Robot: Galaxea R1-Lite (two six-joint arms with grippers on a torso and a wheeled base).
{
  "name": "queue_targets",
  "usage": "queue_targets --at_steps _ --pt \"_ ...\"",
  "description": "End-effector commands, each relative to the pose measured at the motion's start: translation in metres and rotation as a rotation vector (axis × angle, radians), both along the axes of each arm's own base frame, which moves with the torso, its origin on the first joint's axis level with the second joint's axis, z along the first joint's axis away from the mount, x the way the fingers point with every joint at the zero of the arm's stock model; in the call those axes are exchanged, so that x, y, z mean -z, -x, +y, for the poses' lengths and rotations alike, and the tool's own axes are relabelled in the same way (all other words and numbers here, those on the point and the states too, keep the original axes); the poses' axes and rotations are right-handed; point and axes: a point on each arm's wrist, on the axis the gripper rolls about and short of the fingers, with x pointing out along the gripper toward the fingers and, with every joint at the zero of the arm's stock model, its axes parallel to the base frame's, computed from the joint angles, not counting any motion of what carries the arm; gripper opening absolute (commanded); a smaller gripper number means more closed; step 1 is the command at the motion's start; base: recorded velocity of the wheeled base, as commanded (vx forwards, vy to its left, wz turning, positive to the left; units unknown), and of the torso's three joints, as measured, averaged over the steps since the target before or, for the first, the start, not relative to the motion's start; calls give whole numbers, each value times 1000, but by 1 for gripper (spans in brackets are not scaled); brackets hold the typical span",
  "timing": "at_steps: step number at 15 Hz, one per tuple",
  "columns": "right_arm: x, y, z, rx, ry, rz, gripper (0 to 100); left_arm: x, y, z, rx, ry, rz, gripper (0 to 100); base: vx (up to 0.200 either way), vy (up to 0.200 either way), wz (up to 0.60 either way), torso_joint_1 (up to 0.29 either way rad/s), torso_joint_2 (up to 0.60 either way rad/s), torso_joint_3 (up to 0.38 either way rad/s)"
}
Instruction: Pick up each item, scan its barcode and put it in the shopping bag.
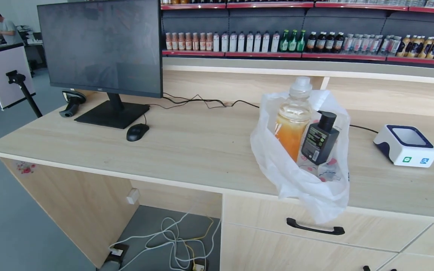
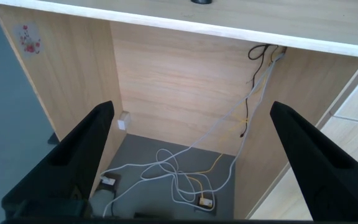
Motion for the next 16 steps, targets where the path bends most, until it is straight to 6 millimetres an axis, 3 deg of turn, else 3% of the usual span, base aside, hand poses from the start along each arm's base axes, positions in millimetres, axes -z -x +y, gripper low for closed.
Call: queue_targets --at_steps 1,6,10,16 --pt "1 3 0 -4 0 -37 100 0 0 0 -1 2 0 100 -200 0 0 -17 -7 12" --pt "1 3 0 -2 3 -38 100 0 0 0 -1 2 0 100 -200 0 0 1 1 4" --pt "1 3 0 -3 23 -38 100 0 0 0 0 -10 0 100 0 0 0 0 0 0" --pt "1 3 0 -2 9 -38 100 0 0 0 0 1 -1 100 0 -200 -600 8 5 4"
